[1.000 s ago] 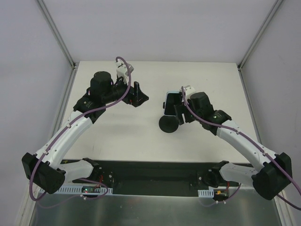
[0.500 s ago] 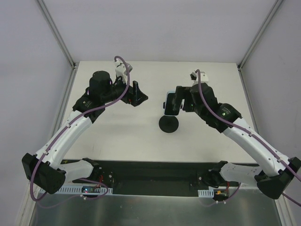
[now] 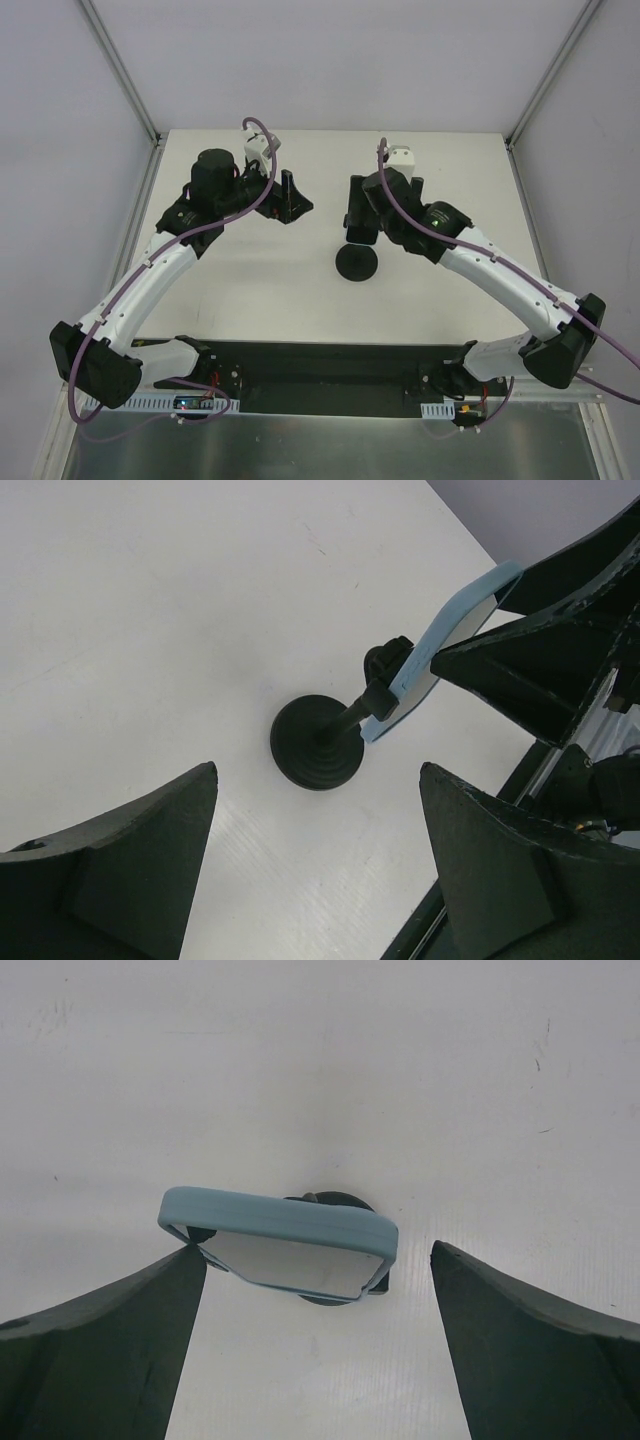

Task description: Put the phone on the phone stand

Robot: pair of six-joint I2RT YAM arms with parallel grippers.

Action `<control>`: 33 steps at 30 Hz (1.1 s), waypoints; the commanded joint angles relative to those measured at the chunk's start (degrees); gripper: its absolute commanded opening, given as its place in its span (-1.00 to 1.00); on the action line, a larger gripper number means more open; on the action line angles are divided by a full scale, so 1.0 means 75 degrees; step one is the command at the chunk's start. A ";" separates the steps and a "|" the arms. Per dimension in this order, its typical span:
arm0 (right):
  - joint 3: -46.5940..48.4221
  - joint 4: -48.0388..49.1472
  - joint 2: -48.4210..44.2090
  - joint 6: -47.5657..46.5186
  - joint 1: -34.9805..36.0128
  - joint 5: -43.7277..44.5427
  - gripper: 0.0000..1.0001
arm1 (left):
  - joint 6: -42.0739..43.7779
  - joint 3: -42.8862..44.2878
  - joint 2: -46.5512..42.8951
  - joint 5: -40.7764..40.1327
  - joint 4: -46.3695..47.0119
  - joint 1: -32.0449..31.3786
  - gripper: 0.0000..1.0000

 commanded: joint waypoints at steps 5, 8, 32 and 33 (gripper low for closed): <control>0.0230 0.0264 0.0053 0.0188 0.0375 0.0634 0.93 | -0.0136 0.0090 0.0032 0.0217 0.0091 0.0139 0.60; 0.0277 0.0240 0.0112 0.0235 0.0516 0.0749 0.93 | -0.0183 0.0101 0.0078 0.0193 0.0103 0.0209 0.60; 0.1625 -0.1599 0.1634 0.2403 0.1125 0.3457 0.98 | -0.0452 -0.0004 -0.0156 -0.0276 0.0114 0.0584 0.53; 0.1625 -0.1600 0.1647 0.2415 0.1149 0.3492 0.90 | -0.0488 0.0007 -0.0156 -0.0206 0.0103 0.0619 0.53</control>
